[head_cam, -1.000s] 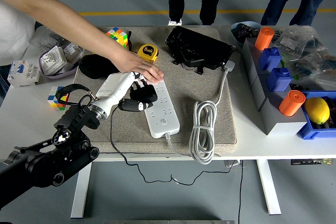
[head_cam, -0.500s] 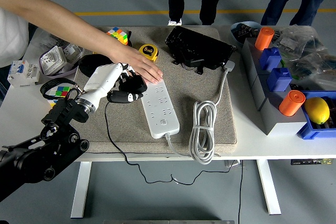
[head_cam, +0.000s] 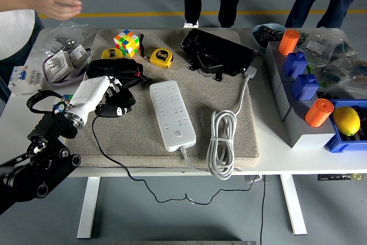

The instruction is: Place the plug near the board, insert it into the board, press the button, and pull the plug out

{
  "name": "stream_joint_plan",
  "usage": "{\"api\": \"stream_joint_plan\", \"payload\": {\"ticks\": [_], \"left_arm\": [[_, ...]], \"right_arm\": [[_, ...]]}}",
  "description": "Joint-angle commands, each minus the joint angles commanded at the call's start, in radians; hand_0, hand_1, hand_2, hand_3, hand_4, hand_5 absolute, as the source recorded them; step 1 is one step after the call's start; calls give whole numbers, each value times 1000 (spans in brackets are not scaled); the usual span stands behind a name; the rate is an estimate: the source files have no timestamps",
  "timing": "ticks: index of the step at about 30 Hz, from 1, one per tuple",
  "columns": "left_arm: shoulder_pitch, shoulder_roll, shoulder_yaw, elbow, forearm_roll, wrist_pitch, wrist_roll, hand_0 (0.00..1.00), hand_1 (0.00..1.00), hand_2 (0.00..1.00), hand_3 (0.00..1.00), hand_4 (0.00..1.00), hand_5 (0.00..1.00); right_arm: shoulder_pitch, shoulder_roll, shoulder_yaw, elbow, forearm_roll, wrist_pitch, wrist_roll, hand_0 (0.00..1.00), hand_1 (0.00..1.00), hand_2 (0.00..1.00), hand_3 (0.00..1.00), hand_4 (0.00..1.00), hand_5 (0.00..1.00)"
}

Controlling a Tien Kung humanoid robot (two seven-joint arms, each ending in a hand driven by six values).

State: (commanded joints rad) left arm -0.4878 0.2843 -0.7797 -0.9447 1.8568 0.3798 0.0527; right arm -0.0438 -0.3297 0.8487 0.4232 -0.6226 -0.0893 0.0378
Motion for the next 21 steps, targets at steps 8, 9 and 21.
{"api": "stream_joint_plan", "payload": {"ticks": [8,9,21], "left_arm": [[3,-4,4,8,-18,-7,1,382,536,544,570,886,205],[2,-5,4,7,-17,-10,5,382,536,544,570,886,205],[6,-6,-2,3,-18,-18,9,547,650,636,700,998,428]], "right_arm": [[-2,0,1,0,-2,0,0,607,638,636,551,948,416],[-2,0,2,0,-2,0,1,607,638,636,551,948,416],[-2,-1,0,1,-2,1,1,606,638,636,551,948,415]]}}
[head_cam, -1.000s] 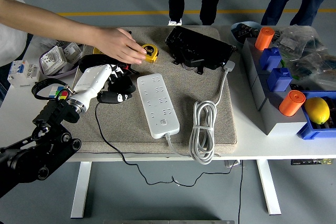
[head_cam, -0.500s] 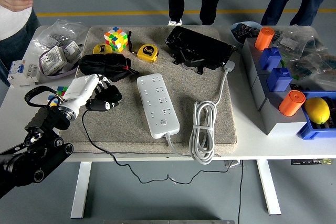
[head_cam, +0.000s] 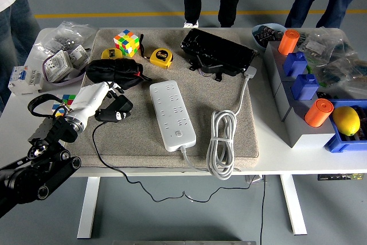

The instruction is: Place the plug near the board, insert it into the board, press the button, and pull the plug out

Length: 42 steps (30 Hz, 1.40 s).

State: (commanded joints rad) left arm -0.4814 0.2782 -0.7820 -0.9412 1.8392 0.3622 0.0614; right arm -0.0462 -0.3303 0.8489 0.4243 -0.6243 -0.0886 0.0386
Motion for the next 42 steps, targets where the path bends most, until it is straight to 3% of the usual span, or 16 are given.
{"api": "stream_joint_plan", "payload": {"ticks": [3,4,9,10,15,16,21,22,27,28,33,34,39,40,42], "left_arm": [[2,1,-8,-2,2,-1,-1,547,650,636,700,998,428],[3,2,-10,-3,2,-1,-2,620,681,673,730,998,488],[10,5,-26,-21,0,-5,-4,620,681,673,730,998,488],[12,6,-30,-27,-5,-6,-6,668,719,729,763,998,586],[28,11,-57,-61,-65,-11,-38,668,719,729,763,998,586],[32,11,-64,-64,-88,-12,-48,758,806,818,826,963,801],[64,6,-120,-84,-185,-18,-115,758,806,818,826,963,801],[72,4,-133,-86,-200,-16,-128,825,904,963,907,947,949],[98,-3,-182,-92,-273,-14,-190,825,904,963,907,947,949],[104,-5,-196,-94,-300,-12,-211,907,984,998,975,967,998],[131,-18,-241,-107,-451,44,-339,907,984,998,975,967,998],[135,-22,-247,-108,-497,64,-384,760,794,872,792,949,907],[145,-34,-289,-126,-694,109,-569,760,794,872,792,949,907],[146,-35,-300,-129,-734,109,-590,681,709,729,713,904,713],[148,-37,-318,-129,-775,111,-601,681,709,729,713,904,713]], "right_arm": [[1,-2,-3,0,0,0,0,606,638,636,551,948,415],[2,-2,-3,0,0,0,0,606,638,636,551,948,414],[2,-1,-3,1,0,0,0,606,638,636,551,948,414],[2,-1,-3,0,1,0,0,608,638,636,551,948,413],[3,0,-4,-3,3,-1,0,608,638,636,551,948,413],[3,1,-5,-3,4,-1,0,607,638,636,550,947,412],[4,3,-7,-4,5,-1,0,607,638,636,550,947,412],[4,4,-6,-5,6,-1,0,607,638,635,550,947,412],[6,8,-3,-8,8,-1,1,607,638,635,550,947,412],[6,8,-1,-8,9,-1,1,607,638,636,551,948,412],[8,10,1,-10,7,-2,-1,607,638,636,551,948,412],[9,10,-2,-10,7,-2,-1,607,638,636,551,948,412],[15,11,-11,-15,13,-4,-1,607,638,636,551,948,412],[16,11,-11,-15,12,-4,-1,605,638,636,551,948,413],[19,11,-12,-15,13,-4,-1,605,638,636,551,948,413]]}}
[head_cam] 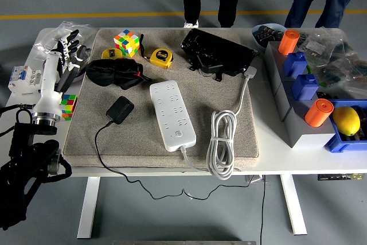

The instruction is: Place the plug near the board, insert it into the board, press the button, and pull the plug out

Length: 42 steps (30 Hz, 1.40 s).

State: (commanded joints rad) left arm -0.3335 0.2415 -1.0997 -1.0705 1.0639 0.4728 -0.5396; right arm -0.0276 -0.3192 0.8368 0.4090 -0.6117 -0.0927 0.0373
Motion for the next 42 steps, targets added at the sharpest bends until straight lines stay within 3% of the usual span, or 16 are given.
{"api": "stream_joint_plan", "payload": {"ticks": [3,4,15,16,19,30,42], "left_arm": [[3,-1,-29,4,-42,-8,6,681,709,729,713,904,713],[5,-1,-37,4,-48,-13,14,598,644,660,667,864,611],[17,5,-111,-4,-92,-43,28,591,632,650,646,855,605],[18,7,-114,-6,-98,-48,33,556,605,605,618,844,591],[20,19,-120,-14,-115,-70,56,556,605,605,618,844,591],[28,31,-162,-53,-97,-91,113,530,570,583,602,822,557],[34,31,-182,-70,-69,-99,139,528,570,573,595,815,538]], "right_arm": [[6,2,-2,-2,1,-2,0,605,638,636,551,948,413],[7,2,-2,-2,2,-2,-1,604,638,636,551,949,416],[18,3,-9,-9,10,-6,-2,604,638,636,550,949,418],[19,3,-10,-10,11,-6,-2,604,638,636,550,948,424],[22,3,-9,-10,8,-7,-2,604,638,636,550,948,424],[29,6,-3,-12,8,-8,-3,600,638,637,550,947,426],[32,9,0,-12,5,-9,-4,602,638,638,549,946,433]]}}
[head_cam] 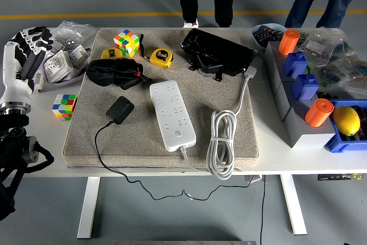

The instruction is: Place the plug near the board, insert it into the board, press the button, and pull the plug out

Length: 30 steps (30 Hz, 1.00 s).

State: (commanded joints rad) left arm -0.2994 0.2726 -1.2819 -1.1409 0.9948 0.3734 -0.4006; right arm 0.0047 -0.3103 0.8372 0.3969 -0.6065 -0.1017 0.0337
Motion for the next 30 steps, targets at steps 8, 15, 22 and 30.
{"api": "stream_joint_plan", "payload": {"ticks": [8,15,22,30], "left_arm": [[2,3,-6,-5,2,1,5,524,566,572,595,811,533],[7,7,-12,-7,4,0,10,522,562,570,595,807,525],[4,8,-6,-6,8,1,18,520,558,568,593,802,513],[4,12,-3,-10,10,-2,28,518,557,569,594,799,507]], "right_arm": [[1,0,-4,1,0,0,0,600,638,638,549,946,434],[0,-1,-14,-2,2,-1,-1,599,637,638,548,944,436],[2,-1,-16,0,3,0,-1,599,637,638,549,945,436],[-1,-4,-23,-1,2,0,-1,599,637,639,549,945,437]]}}
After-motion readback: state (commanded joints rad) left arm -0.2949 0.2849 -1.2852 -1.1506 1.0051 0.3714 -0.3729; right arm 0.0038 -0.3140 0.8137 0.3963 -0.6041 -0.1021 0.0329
